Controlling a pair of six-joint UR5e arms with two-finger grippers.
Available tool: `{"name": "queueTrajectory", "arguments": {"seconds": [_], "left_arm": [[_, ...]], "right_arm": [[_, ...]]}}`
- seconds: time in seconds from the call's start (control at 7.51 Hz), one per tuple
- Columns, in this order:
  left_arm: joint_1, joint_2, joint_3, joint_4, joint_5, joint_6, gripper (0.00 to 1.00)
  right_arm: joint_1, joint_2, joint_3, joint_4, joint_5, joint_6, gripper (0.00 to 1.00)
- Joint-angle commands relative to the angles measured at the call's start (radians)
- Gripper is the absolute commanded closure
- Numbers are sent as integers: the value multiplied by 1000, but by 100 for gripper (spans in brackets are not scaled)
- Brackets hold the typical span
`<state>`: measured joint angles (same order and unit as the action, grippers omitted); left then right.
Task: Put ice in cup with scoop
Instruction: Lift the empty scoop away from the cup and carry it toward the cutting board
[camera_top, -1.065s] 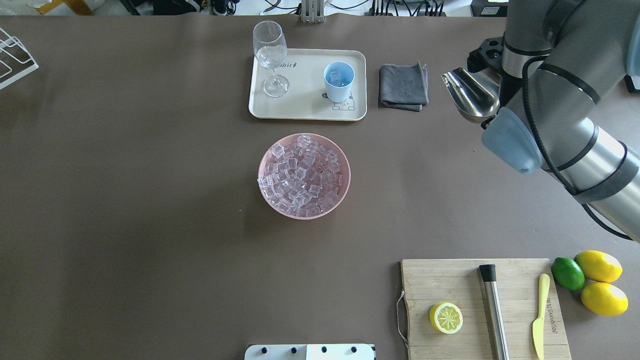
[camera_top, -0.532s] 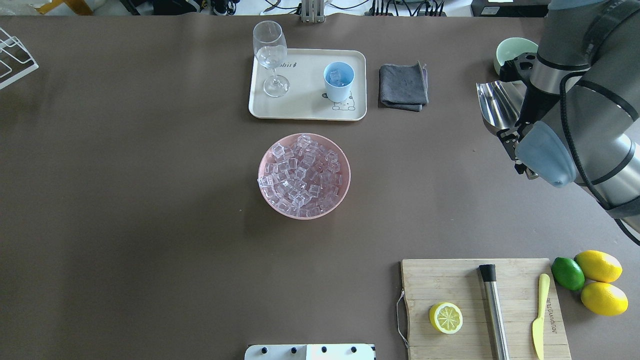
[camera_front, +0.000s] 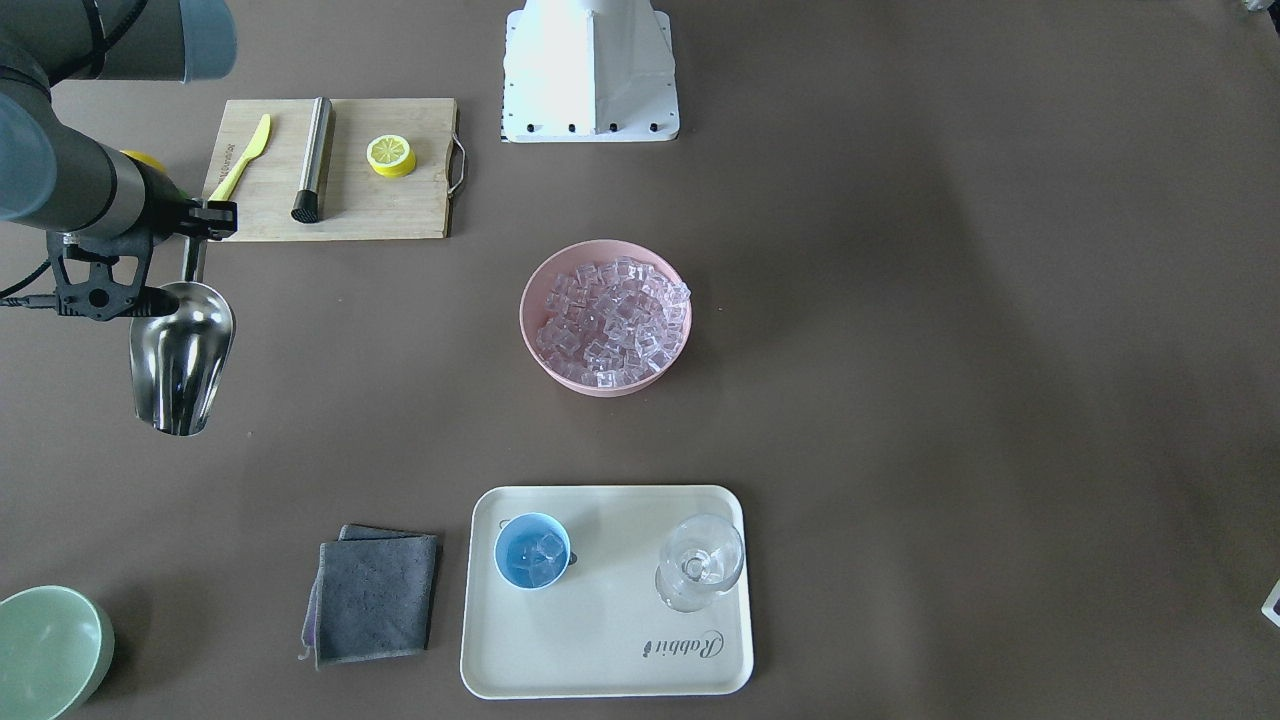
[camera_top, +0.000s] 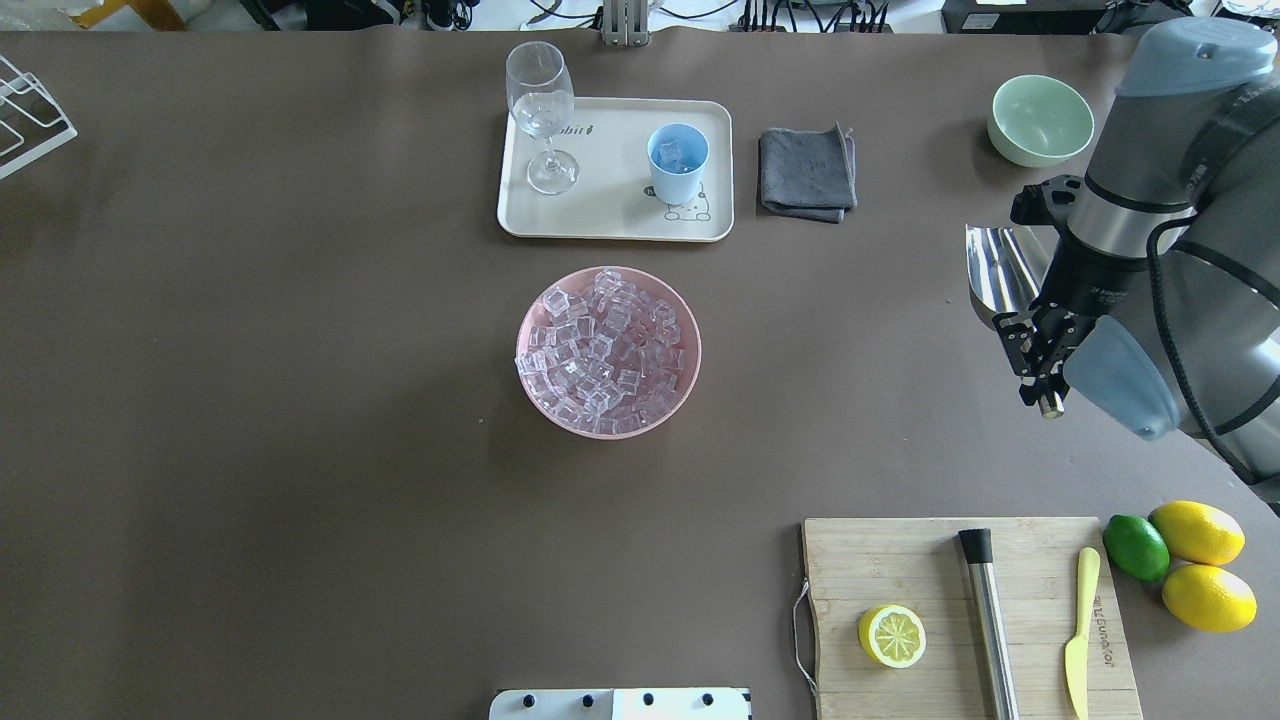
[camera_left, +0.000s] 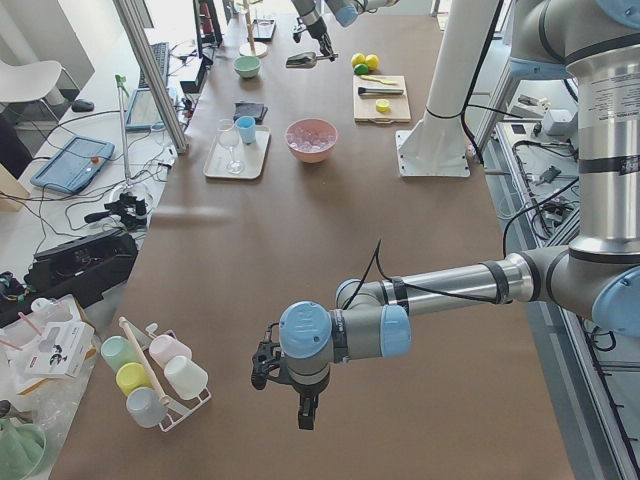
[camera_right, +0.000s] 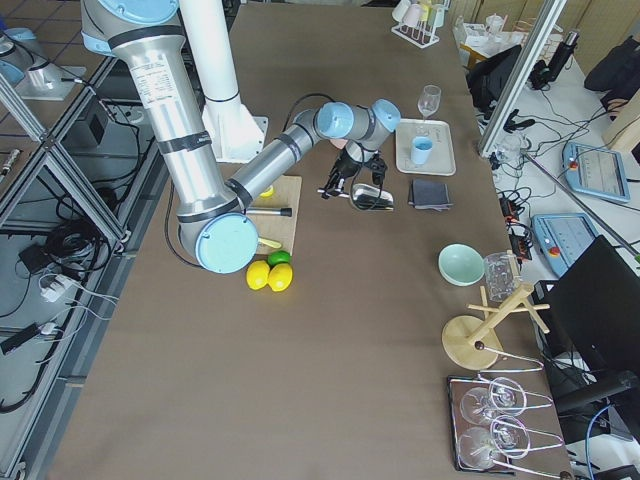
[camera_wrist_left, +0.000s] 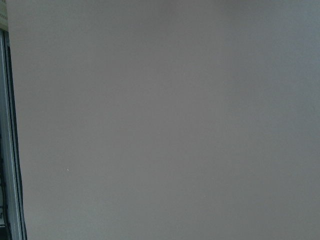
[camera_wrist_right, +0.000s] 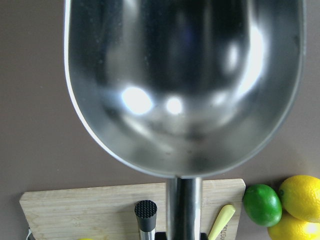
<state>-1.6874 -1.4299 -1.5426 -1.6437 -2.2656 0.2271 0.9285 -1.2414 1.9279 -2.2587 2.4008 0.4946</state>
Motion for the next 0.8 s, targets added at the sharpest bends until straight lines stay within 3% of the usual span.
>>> {"name": "queueTrajectory", "arguments": {"seconds": [0.0, 0.67], "left_arm": [[0, 0, 4, 1, 1, 0, 2], [0, -4, 2, 1, 1, 0, 2]], "right_arm": [[-77, -107, -45, 269, 11, 132, 100], [-158, -107, -150, 444, 8, 215, 100]]}}
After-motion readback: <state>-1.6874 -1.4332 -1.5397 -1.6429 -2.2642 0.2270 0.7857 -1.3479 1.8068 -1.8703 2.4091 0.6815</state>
